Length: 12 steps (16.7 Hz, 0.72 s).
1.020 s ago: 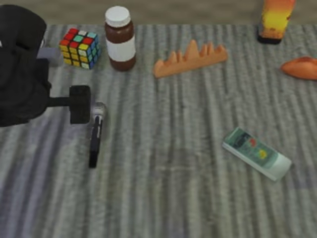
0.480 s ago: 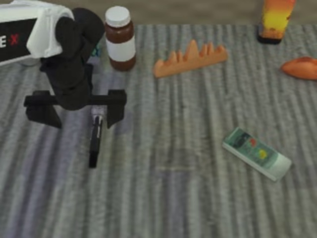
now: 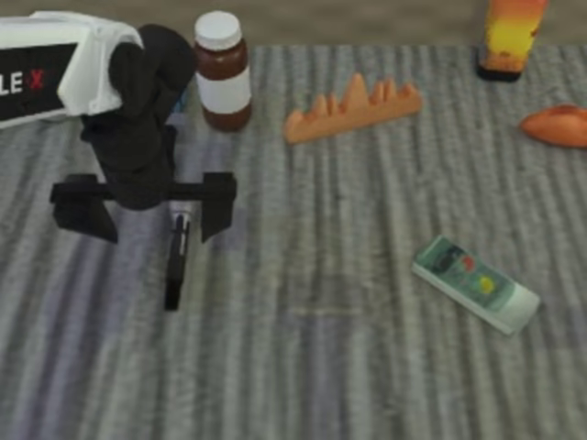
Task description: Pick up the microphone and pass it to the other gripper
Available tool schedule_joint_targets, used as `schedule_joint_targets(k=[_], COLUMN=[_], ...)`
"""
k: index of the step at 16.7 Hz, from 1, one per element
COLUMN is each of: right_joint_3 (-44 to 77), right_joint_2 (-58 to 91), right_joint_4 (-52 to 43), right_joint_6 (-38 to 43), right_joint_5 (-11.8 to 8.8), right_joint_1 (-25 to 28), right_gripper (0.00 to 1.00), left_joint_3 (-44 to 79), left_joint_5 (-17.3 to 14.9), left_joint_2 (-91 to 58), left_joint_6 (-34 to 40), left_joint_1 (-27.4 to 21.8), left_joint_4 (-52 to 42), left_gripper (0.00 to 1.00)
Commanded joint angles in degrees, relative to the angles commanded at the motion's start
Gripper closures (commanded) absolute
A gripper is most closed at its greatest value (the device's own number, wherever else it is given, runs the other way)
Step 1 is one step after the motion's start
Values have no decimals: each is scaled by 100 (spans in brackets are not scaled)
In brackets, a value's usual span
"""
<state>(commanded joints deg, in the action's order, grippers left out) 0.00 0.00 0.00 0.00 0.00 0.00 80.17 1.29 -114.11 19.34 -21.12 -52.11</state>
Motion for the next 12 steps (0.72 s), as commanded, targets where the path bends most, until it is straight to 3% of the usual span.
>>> schedule_joint_targets(k=[6,12], right_joint_3=[0,0], right_joint_2=[0,0], right_joint_4=[0,0], right_joint_6=[0,0], right_joint_5=[0,0], right_joint_1=[0,0], right_gripper=[0,0], left_joint_3=[-559,-653], left_joint_5=[-8,-10], left_joint_2=[-838,-1005], left_joint_6=[-31,-34], left_joint_1=[17,19], left_joint_4=[1464,1678], left_gripper=[0,0])
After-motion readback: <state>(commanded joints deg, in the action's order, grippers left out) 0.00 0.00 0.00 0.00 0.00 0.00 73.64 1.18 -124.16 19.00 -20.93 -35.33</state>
